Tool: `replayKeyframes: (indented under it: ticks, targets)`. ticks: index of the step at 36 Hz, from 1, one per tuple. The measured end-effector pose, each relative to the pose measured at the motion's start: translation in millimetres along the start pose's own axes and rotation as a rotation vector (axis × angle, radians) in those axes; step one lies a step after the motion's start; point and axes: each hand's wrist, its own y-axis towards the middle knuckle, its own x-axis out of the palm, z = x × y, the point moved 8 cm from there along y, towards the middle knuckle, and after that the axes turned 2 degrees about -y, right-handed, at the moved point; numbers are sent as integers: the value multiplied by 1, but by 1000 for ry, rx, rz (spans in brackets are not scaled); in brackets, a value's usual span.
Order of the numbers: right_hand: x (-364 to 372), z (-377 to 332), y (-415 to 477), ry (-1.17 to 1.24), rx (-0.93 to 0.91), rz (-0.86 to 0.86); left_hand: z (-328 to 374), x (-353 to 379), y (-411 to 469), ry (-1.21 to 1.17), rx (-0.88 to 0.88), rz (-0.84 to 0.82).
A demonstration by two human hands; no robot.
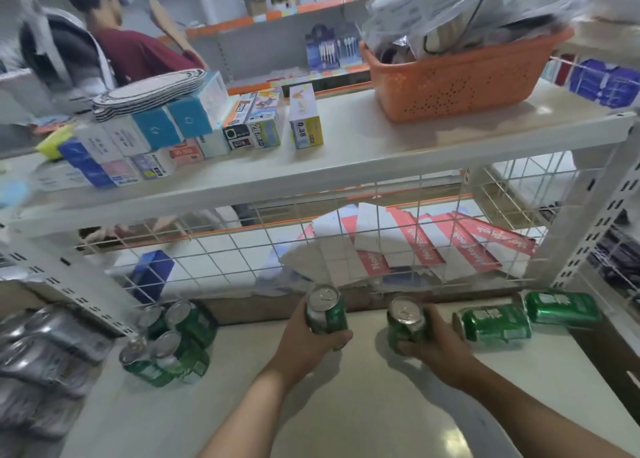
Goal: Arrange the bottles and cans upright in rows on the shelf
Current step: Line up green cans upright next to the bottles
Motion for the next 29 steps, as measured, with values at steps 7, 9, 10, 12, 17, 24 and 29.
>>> replayKeyframes:
  ticks: [7, 9, 10, 12, 17, 24, 29]
  targets:
    - [5, 1, 2, 58, 28, 9, -13, 12, -6, 17, -17, -19]
    - [7, -5, 5, 60, 0, 31, -16, 15, -7, 16, -22, -9]
    - [7, -7, 7, 67, -3, 53, -18, 16, -7, 10, -25, 2]
    - [9, -9, 10, 98, 7, 101, -23, 16, -7, -4, -32, 29]
    - [23, -24, 11, 138, 9, 145, -30, -7, -15, -52, -58, 127]
    - [77, -91, 24, 166, -86, 24, -27, -76, -42, -159, -142, 263]
    - [142, -125, 23, 140, -132, -44, -39, -136, -72, -192, -167, 338]
